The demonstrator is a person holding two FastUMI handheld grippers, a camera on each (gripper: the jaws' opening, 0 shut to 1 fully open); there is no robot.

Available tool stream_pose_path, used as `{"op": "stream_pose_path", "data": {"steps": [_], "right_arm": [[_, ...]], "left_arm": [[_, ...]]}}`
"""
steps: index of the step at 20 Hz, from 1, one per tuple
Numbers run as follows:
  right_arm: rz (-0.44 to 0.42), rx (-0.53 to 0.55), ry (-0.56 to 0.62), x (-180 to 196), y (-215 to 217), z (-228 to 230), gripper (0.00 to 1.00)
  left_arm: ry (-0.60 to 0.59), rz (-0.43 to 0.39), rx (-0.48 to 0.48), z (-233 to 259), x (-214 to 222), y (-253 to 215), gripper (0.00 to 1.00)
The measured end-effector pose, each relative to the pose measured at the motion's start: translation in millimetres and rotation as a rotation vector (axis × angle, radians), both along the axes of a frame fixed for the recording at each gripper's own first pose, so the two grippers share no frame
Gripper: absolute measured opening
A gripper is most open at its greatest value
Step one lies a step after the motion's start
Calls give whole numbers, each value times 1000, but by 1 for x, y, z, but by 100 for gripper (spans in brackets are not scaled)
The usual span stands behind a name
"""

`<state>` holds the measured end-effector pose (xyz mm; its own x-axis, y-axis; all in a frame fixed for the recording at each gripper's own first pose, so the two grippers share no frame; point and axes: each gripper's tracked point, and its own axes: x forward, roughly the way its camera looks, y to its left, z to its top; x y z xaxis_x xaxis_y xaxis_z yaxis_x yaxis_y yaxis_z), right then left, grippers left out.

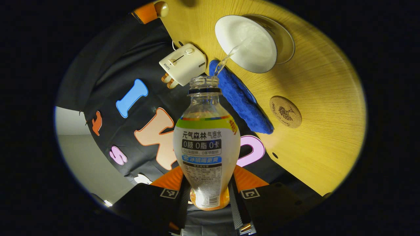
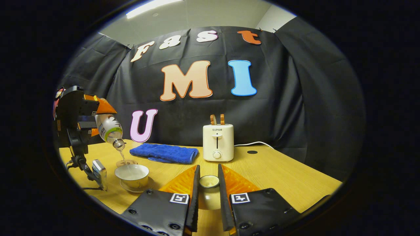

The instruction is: Open the teacup lid with one hand, grasp the water bottle and pour water into the teacup with the other hand; after pouring, place the water bottle on the coaster and then close the teacup lid.

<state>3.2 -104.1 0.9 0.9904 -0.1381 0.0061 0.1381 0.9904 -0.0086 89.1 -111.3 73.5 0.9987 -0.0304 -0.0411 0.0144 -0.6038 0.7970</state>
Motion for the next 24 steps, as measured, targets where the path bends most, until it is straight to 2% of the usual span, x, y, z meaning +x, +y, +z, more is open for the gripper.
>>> {"op": "stream_pose_path", "data": {"steps": [6, 12, 15, 18, 21, 23, 24], "right_arm": [[2, 0, 0, 1, 0, 0, 32], [2, 0, 0, 1, 0, 0, 32], [4, 0, 0, 1, 0, 0, 32], [4, 0, 0, 1, 0, 0, 32], [5, 0, 0, 1, 0, 0, 32], [7, 0, 1, 2, 0, 0, 32], [8, 0, 1, 2, 1, 0, 32]], "left_arm": [[8, 2, 10, -4, -3, 6, 53], [64, -4, -135, -25, -3, 15, 53], [158, 8, -388, -51, -5, 22, 54], [196, 20, -638, -57, -10, 24, 53], [222, 38, -944, -59, -13, 25, 55], [236, 43, -1166, -58, -11, 26, 50], [238, 46, -1271, -58, -8, 27, 52]]}}
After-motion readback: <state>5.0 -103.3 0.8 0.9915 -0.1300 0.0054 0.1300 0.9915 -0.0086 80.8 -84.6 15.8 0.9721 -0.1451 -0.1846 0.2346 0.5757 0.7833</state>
